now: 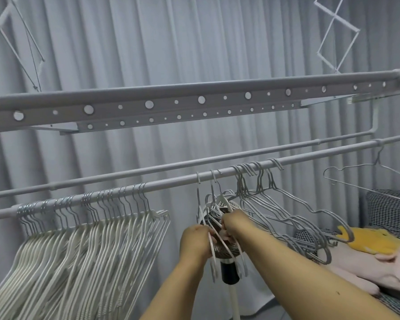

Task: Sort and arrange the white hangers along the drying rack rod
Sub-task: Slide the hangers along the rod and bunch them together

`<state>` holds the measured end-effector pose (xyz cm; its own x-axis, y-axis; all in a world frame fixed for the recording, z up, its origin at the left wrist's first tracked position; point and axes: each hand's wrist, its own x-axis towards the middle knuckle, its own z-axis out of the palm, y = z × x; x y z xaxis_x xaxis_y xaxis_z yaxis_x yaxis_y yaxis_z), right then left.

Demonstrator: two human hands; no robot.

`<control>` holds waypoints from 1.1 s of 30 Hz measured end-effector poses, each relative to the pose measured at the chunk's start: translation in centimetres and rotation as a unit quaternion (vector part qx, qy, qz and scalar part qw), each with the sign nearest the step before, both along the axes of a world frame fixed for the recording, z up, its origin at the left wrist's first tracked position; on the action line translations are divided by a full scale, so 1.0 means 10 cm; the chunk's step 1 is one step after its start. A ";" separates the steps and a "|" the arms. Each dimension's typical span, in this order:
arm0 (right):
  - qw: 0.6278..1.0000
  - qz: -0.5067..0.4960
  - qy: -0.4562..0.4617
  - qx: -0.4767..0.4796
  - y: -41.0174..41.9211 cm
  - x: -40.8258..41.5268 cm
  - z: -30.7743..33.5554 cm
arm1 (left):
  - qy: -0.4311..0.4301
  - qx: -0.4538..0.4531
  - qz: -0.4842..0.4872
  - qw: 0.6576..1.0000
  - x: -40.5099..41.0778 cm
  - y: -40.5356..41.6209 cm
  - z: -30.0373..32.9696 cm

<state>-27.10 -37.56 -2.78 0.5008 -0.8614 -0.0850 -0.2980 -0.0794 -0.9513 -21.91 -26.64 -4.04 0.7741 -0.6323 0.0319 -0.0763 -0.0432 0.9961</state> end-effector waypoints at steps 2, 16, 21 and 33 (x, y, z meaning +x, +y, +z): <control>1.000 -0.017 0.022 -0.004 -0.01 0.03 -0.02 | 0.012 -0.020 0.004 1.000 0.05 -0.02 0.12; 0.897 -0.060 0.122 -0.421 0.41 0.01 0.15 | 0.158 -0.075 -0.045 0.984 0.22 0.29 0.34; 0.982 0.012 0.091 -0.163 0.41 0.15 -0.05 | 0.244 -0.088 -0.125 0.958 0.16 0.62 0.51; 0.972 -0.187 -0.133 0.050 0.47 0.33 -0.30 | 0.079 -0.143 -0.047 0.985 0.45 0.77 0.36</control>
